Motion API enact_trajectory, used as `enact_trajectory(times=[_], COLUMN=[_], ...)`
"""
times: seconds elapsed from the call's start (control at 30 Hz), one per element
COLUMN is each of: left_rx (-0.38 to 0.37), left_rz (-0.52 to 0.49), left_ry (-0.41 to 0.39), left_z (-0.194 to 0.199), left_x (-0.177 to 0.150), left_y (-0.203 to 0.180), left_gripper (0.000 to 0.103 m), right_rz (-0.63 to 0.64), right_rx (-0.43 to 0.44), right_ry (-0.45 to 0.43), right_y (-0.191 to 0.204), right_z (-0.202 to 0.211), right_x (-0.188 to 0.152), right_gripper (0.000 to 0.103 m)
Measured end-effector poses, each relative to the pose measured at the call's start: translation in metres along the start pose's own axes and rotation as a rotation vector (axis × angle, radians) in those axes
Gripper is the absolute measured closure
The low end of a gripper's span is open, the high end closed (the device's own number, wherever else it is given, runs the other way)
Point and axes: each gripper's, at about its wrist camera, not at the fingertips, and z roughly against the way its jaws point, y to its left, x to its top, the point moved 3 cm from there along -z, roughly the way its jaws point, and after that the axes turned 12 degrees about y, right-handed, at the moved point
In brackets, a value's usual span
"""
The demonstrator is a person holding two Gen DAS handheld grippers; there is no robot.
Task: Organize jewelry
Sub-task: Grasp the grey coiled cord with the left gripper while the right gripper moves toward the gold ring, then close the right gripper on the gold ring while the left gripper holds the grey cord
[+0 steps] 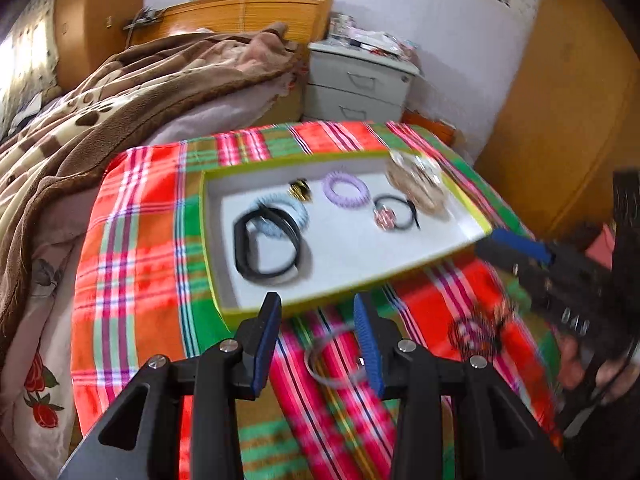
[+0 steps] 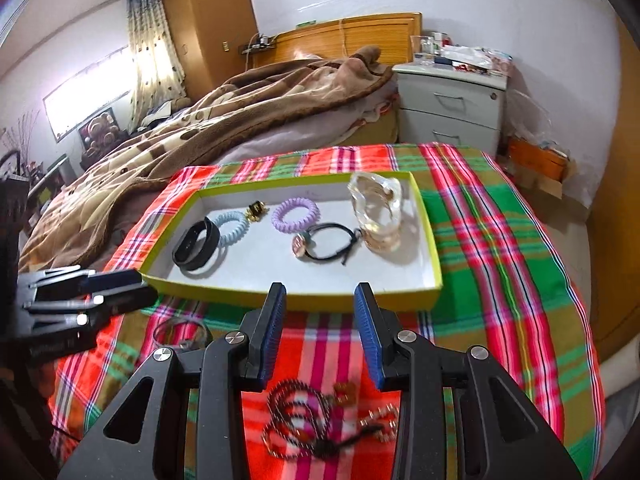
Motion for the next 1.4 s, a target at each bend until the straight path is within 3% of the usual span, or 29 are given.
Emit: enact_trajectory(times=[0.37, 0.8, 1.0, 1.4], left_rx=[-0.018, -0.005, 0.01, -0.04], left_rz=[-0.07, -0.048, -0.03, 0.034], left_ry=[0.05, 0.107, 0.098, 0.028], left_z=[-0.017, -0.044, -0.043, -0.02], left_x=[-0.022, -0.023, -0.024, -0.027], left_y=[-0.028, -0.03, -0.024, -0.007], left_gripper=[0.06, 0.061, 0.086, 0.089], right_rz=[-0.043, -0.046, -0.041, 0.009], right_rx=[-0.002, -0.004, -0.007, 0.006], right_ry=[0.007, 0.006, 0.007, 0.03], right_y=[-0.014, -0.012, -0.008, 0.014], right_z=[0.007, 0.012, 0.012, 0.004], right_x=[-0.022, -0.03, -0.03, -0.03], right_gripper=[0.067, 0.067, 0.067, 0.067])
